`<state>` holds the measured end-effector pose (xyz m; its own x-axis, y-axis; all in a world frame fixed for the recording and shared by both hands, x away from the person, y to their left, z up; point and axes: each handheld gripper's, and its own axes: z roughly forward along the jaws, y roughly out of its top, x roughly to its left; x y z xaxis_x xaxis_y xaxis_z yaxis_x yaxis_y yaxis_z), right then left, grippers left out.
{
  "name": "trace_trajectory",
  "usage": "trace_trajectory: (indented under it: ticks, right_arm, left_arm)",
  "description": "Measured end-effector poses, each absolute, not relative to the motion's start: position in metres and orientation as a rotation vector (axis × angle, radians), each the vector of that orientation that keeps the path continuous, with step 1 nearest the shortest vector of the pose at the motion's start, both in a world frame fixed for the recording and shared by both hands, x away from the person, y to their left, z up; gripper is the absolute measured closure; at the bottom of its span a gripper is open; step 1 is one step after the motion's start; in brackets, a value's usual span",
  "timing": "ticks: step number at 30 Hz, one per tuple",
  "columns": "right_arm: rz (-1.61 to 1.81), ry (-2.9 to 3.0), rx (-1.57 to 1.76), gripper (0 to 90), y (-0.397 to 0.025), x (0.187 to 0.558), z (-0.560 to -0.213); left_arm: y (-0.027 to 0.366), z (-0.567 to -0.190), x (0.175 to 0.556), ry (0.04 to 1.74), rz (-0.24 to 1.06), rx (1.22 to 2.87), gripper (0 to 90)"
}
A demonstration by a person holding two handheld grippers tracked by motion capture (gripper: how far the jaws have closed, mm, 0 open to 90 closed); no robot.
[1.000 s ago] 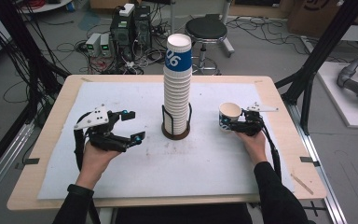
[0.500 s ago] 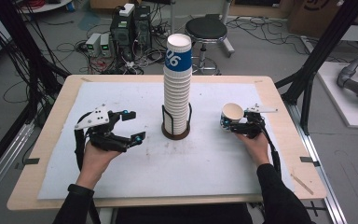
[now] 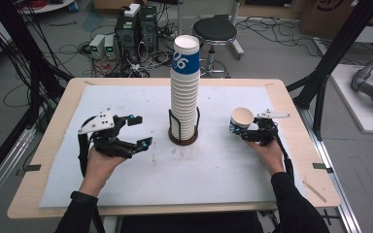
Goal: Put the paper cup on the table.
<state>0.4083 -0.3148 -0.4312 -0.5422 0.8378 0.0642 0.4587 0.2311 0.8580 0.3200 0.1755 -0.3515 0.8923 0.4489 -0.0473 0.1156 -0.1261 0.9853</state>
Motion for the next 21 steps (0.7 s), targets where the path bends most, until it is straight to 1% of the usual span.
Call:
trace_trajectory:
  ticks: [15,21]
  right_arm:
    - [1.276,2.130,1.190,13.9,-0.344,0.380,-0.412]
    - [1.421,2.091,1.124,14.0,-0.350,0.365,-0.398]
  left_arm:
    - [0.175,-0.350,0.322,0.442,0.308,1.689,16.7]
    - [0.176,-0.351,0.322,0.448,0.307,1.691,16.7]
